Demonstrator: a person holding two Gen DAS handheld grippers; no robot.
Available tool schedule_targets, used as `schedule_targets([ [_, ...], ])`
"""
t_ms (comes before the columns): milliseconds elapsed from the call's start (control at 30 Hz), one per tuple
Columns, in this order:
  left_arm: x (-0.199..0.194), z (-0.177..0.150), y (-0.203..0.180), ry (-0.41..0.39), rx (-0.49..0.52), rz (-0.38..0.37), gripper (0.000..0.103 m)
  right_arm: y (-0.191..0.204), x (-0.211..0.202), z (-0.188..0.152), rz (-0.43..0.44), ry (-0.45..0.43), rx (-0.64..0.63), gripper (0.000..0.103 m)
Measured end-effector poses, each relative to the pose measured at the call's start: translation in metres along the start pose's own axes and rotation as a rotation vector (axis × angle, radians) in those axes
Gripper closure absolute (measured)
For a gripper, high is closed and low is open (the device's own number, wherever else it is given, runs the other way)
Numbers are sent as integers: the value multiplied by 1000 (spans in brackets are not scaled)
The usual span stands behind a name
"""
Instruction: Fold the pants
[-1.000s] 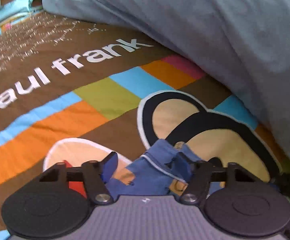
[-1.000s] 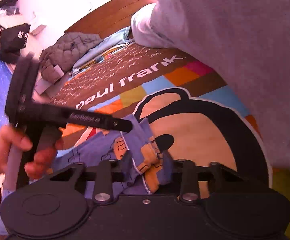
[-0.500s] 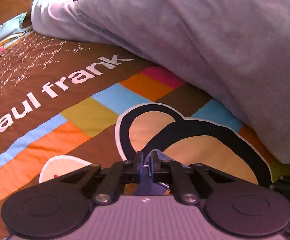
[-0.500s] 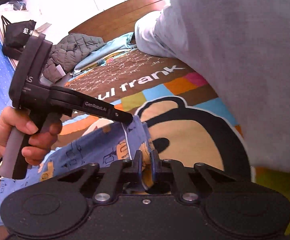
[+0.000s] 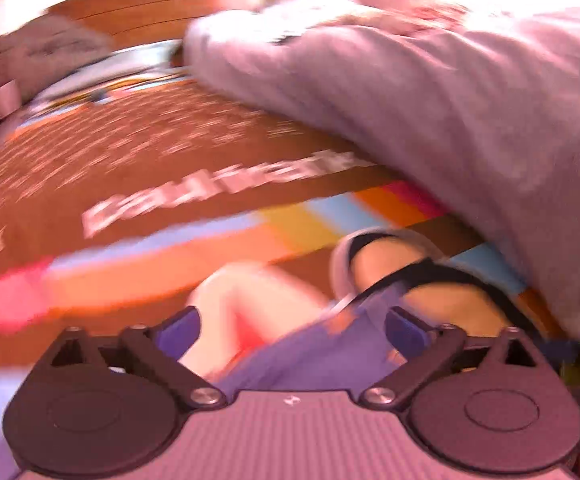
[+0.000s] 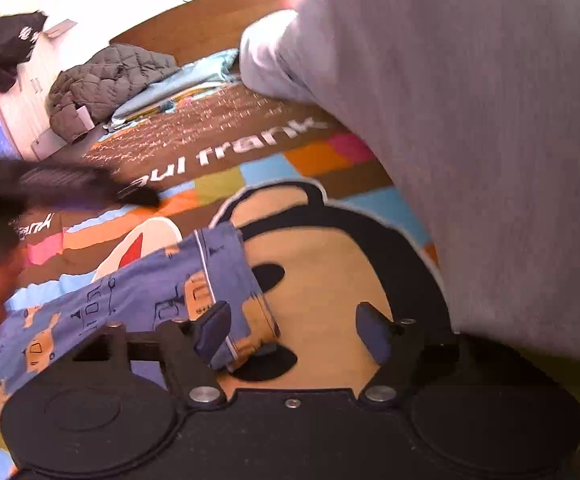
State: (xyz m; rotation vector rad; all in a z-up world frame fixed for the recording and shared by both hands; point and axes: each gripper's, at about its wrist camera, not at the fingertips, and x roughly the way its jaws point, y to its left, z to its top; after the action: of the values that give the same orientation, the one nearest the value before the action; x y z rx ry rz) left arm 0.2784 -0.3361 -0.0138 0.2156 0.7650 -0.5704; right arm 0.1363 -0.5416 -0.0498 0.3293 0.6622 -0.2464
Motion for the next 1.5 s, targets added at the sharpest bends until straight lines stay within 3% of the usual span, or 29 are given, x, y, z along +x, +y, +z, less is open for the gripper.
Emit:
schedule_targets([
  [67, -24, -35, 23, 9, -40, 92, 1, 9, -2, 2, 1, -21, -46, 18],
  [167, -55, -88, 55, 18, -70, 258, 1, 33, -5, 0, 34, -60, -143, 13],
  [267, -78, -128, 91, 114, -146, 424, 1, 61, -6, -6, 88, -56, -262, 6],
  [300, -88, -139, 103, 129, -194, 439, 0, 70, -5, -10, 115, -37, -309, 5],
  [400, -121, -154, 144, 140, -348, 370, 0, 86, 4, -26, 139, 34, -431, 5],
  [467, -133, -159, 162, 172, -362, 430, 0, 87, 13, -32, 58, 82, -465, 2],
  [600, -160, -172, 181, 196, -340, 490, 1, 60, 21, -21, -68, 97, -302, 1],
  [700, -185, -180, 186, 153, -307, 501, 1, 47, 15, -15, -112, 66, -182, 5],
  [767, -195, -180, 188, 92, -301, 471, 1, 60, 2, -12, -67, 31, -177, 5],
  [900, -200, -165, 197, -7, -330, 412, 1, 124, -14, -16, 127, 7, -254, 3],
  [1000, -183, -158, 216, -1, -351, 397, 1, 178, -10, -26, 263, 41, -298, 2],
  [1067, -167, -164, 234, 36, -354, 419, 1, 206, -1, -39, 305, 89, -329, 2],
  [1133, -160, -181, 260, 108, -404, 449, 4, 221, 17, -57, 278, 173, -403, 1],
  [1267, -186, -202, 281, 85, -493, 362, 4, 214, 25, -55, 256, 195, -364, 1],
  [1433, -193, -195, 249, 191, -324, 427, 3, 216, 29, -58, 244, 192, -378, 1],
  [1500, -199, -182, 235, 129, -281, 353, 3, 216, 25, -59, 240, 187, -388, 1],
])
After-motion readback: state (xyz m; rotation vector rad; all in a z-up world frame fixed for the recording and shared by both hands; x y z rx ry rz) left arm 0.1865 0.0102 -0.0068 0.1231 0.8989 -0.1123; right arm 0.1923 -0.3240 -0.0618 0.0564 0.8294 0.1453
